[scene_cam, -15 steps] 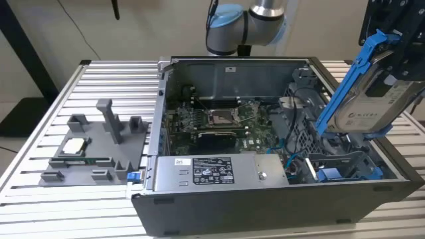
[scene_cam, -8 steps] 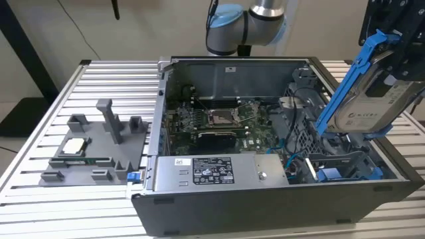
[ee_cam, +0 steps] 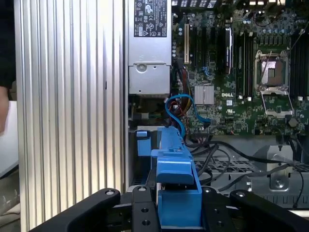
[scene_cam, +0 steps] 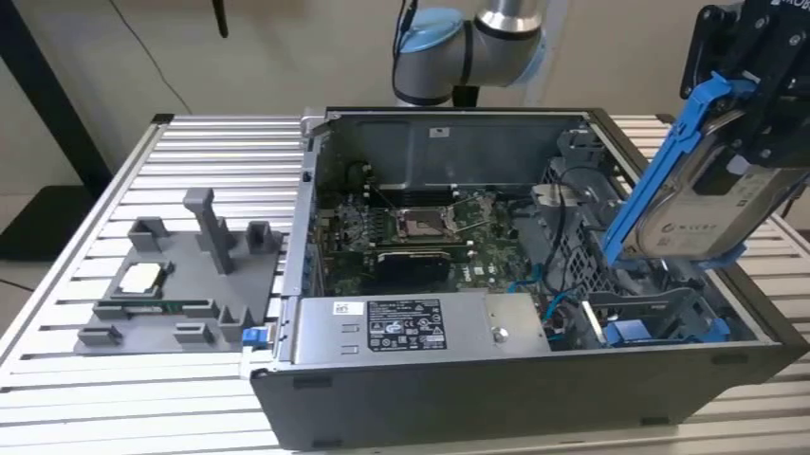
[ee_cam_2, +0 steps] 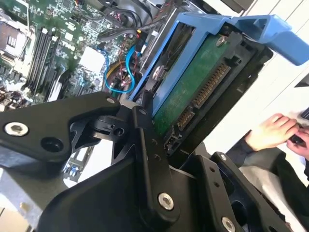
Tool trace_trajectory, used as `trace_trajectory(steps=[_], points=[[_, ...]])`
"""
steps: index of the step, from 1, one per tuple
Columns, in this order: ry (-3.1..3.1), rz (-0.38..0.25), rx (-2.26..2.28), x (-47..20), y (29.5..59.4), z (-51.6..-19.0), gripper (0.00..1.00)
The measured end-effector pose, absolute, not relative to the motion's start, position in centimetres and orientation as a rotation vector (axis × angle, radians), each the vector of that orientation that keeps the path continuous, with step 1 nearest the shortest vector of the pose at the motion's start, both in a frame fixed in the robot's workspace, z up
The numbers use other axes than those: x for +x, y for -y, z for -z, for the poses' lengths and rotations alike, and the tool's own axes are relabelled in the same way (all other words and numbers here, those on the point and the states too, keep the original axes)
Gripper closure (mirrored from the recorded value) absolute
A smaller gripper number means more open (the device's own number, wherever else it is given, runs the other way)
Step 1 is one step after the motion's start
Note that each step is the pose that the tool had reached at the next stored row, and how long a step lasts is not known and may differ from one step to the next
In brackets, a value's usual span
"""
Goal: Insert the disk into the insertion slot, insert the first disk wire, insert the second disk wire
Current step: 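Insert the disk into the insertion slot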
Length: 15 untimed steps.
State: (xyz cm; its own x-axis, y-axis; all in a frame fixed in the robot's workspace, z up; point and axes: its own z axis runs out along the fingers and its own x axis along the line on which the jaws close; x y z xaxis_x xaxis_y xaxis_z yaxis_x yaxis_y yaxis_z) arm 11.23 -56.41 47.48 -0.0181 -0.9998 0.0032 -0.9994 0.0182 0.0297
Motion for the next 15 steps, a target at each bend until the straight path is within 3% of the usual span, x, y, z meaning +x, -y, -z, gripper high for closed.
trace_trajectory(steps=[15], points=[[2.234, 0.011, 2.193, 11.4, 57.0, -44.8, 0.67]])
